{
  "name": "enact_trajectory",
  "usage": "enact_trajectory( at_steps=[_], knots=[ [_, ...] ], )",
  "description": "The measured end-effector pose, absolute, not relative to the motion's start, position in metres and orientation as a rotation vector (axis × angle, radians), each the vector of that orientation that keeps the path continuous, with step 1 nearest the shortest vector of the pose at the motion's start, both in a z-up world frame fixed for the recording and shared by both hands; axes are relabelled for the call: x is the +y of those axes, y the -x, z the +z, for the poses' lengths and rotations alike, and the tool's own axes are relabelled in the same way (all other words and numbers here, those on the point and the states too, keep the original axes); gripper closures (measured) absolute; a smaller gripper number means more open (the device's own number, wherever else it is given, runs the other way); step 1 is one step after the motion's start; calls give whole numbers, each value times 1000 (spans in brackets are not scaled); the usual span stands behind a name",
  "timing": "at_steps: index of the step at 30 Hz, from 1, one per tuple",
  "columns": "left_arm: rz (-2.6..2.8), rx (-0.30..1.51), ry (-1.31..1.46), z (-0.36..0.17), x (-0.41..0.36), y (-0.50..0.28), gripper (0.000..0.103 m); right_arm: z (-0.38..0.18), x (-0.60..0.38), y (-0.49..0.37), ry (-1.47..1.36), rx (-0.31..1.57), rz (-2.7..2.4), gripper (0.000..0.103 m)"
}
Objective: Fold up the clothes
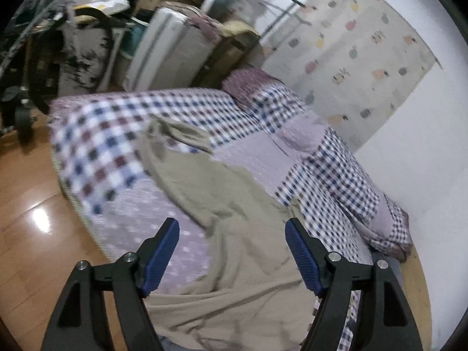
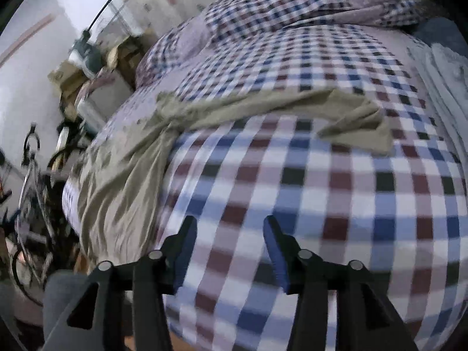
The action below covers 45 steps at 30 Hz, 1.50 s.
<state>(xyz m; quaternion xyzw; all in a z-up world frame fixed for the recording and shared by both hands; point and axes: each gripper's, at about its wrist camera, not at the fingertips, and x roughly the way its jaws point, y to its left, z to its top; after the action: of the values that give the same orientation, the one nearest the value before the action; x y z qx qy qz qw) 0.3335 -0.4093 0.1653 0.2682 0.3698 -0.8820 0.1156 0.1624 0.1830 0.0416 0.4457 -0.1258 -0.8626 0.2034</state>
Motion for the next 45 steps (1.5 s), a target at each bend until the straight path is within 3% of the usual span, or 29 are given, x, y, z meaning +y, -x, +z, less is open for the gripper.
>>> enact_trajectory(
  at_steps=[2,9,15,18,19,21,22,23,26,30,40,45],
  knots=[
    [-2619,1081,-803,161,-392,-315,24,41,204,-145,-1234,-436,-2454,42],
    [-2743,1071,-864,145,-331,-250,21,25,285,-83,-1303,-687,-2641,37],
    [-2858,1193,-839,120,-243,-174,21,18,269,-42,-1310,-549,-2626,35],
    [-2943,1099,-804,109,-197,-134,20,7,252,-26,-1359,-386,-2663,35],
    [-2961,1064,-795,106,-186,-125,20,6,249,-22,-1377,-333,-2672,40],
    [-2959,1027,-824,90,-176,-111,20,5,247,-19,-1412,-246,-2698,64],
    [-2957,1010,-839,82,-171,-105,20,8,250,-21,-1421,-214,-2712,84],
    [-2955,992,-854,75,-166,-98,21,11,253,-23,-1429,-181,-2726,94],
    [-2933,960,-913,51,-156,-81,20,25,262,-30,-1431,-63,-2780,95],
    [-2839,1046,-988,29,-166,-70,21,42,268,-34,-1416,85,-2848,97],
    [-2804,1288,-848,39,-188,-74,21,122,283,-29,-1364,799,-2981,98],
    [-2778,1366,-815,39,-201,-74,21,175,341,-16,-1413,839,-3106,98]
  ],
)
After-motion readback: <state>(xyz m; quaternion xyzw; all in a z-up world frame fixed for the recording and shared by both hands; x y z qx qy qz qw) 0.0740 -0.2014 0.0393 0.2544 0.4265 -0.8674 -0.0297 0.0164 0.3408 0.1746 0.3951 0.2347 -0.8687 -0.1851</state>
